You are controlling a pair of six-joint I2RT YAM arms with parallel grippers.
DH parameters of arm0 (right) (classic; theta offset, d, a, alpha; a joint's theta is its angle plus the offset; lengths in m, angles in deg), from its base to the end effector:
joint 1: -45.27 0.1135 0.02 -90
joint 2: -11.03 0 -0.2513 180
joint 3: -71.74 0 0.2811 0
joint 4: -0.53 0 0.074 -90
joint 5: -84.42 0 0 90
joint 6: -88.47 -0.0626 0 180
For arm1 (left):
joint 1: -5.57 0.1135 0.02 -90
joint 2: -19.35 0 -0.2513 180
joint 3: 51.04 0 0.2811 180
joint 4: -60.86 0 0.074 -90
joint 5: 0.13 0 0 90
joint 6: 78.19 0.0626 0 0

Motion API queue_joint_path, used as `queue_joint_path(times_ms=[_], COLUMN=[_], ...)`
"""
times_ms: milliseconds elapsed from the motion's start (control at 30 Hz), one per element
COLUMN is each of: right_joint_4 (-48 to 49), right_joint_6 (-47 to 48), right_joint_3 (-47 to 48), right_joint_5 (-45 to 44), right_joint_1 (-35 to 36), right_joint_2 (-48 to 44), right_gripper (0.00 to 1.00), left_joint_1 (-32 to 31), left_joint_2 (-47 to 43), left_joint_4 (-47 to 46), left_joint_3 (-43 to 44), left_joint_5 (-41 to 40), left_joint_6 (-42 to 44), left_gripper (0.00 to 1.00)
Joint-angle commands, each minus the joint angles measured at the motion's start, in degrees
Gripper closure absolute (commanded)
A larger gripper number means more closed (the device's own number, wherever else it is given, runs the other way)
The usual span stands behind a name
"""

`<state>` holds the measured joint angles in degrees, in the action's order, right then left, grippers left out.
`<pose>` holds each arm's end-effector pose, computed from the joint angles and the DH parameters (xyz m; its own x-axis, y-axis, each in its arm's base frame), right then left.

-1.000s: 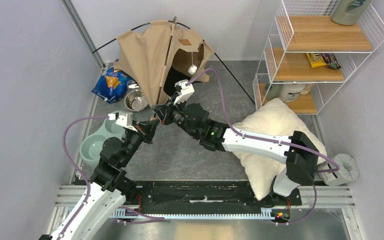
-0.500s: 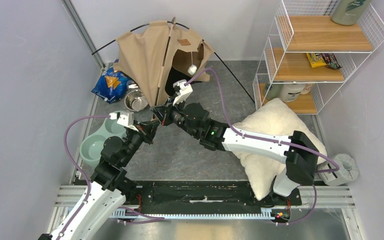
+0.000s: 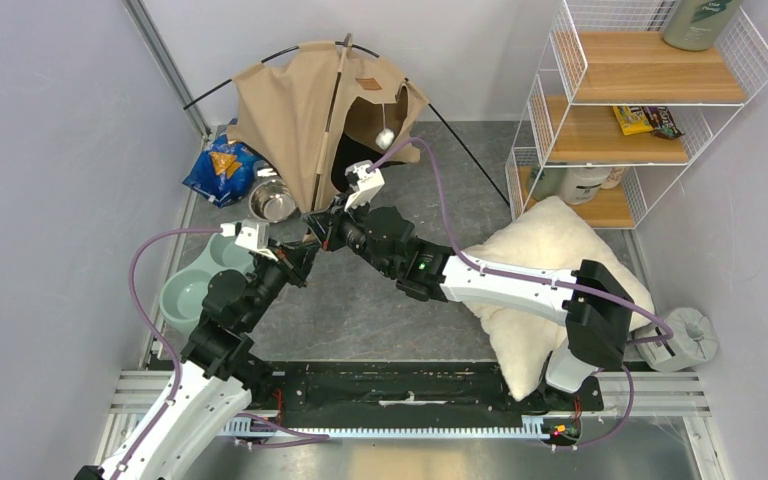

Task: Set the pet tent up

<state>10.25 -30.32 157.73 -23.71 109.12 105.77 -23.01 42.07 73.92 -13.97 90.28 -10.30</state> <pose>0.2167 0.3972 0.3234 -0.3383 0.3495 -0.8737 -0.6311 0.6045 0.4861 0.1729 -0.0947 0.2833 -0.1641 -0.3392 -0.9263 0.4565 0.8063 -0.3761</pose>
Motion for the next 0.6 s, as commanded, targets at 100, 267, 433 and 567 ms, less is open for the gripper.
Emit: queue_joint_path(times_ms=[100,267,433,567], right_joint_4=[4.48,4.15,3.46,1.76], right_joint_6=[4.13,3.87,4.66,4.81], right_joint_3=[3.78,2.71,0.35,0.17], right_joint_5=[-4.43,2.43,1.80,-2.29], right_joint_1=[-2.53,-1.86,-0.94,-0.93], right_joint_2=[0.02,-0.47,-1.14,-0.79], right_gripper=[1.00,1.00,1.00,1.00], left_joint_1=[-0.88,-0.89,-0.87,-0.87], left_joint_2=[-0.99,0.29,1.29,1.09], left_joint_4=[1.57,1.37,2.31,3.88], left_joint_3=[2.48,3.84,5.64,6.50], left_joint_5=[6.98,7.02,7.41,7.59], left_joint_6=[-2.57,-2.57,-2.67,-2.59], left_gripper=[0.98,0.98,0.98,0.98])
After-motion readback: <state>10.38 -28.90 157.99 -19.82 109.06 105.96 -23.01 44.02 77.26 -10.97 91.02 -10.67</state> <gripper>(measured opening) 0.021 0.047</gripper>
